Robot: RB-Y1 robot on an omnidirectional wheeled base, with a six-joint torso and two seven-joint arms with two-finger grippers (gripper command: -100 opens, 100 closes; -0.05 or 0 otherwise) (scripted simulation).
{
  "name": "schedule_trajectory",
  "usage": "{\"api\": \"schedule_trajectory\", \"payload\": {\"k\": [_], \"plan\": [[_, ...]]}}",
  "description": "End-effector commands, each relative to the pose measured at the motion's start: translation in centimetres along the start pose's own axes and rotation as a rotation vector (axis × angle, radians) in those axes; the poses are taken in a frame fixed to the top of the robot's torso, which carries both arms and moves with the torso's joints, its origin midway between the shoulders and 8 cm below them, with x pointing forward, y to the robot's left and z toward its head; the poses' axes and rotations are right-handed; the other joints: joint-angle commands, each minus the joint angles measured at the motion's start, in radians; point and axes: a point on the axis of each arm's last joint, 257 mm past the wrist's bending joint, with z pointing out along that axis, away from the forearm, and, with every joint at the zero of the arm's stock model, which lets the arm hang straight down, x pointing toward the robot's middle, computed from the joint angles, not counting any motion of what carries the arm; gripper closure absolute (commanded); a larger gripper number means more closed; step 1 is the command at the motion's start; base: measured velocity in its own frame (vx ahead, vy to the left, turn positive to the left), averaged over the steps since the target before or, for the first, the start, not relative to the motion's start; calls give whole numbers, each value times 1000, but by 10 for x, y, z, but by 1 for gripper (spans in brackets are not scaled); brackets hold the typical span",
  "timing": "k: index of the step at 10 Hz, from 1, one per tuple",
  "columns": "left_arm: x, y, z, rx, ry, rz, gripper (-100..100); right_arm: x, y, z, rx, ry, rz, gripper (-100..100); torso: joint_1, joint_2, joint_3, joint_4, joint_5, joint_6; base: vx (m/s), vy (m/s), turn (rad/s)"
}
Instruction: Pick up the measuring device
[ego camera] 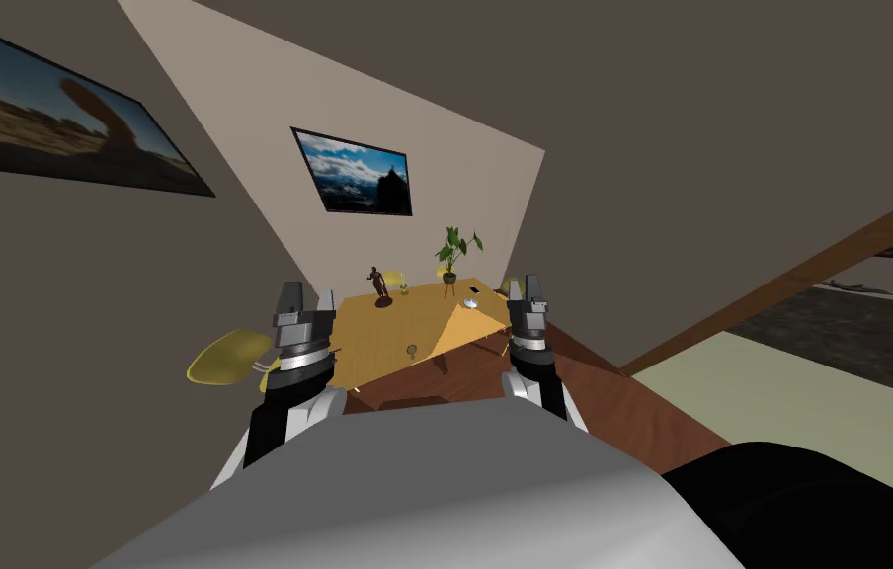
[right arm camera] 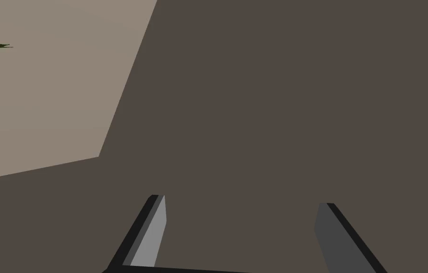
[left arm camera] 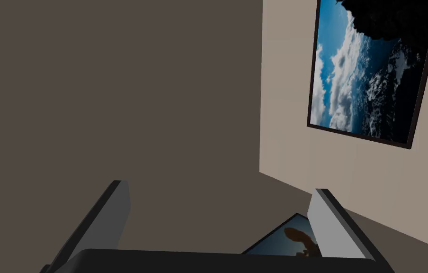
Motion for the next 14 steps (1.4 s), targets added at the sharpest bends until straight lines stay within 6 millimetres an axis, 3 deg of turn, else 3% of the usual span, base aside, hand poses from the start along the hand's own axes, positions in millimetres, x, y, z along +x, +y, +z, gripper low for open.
{"api": "schedule_trajectory", "payload": {"k": [1,6,10,11,13,14], "plan": [[5,12,-4,-31,37,12,-100,0,0,0,0,0,0,0,0,0,0,0,0,0,-27,-21,-110],[16,72,-33,-202,160,66,-100,0,0,0,0,0,0,0,-3,2,1,0,-1,0,-31,-45,-144],[13,137,-80,-403,277,140,-100,0,0,0,0,0,0,0,-3,-1,0,0,-1,0,10,-56,-198],[13,137,-80,-403,277,140,-100,0,0,0,0,0,0,0,-3,-1,-1,0,-1,1,16,-37,-64],[5,172,-114,-525,340,185,-100,0,0,0,0,0,0,0,-3,-1,-1,0,-1,0,31,-56,-189],[5,172,-114,-525,340,185,-100,0,0,0,0,0,0,0,-3,-2,-1,0,-1,0,34,-38,-71]]}}
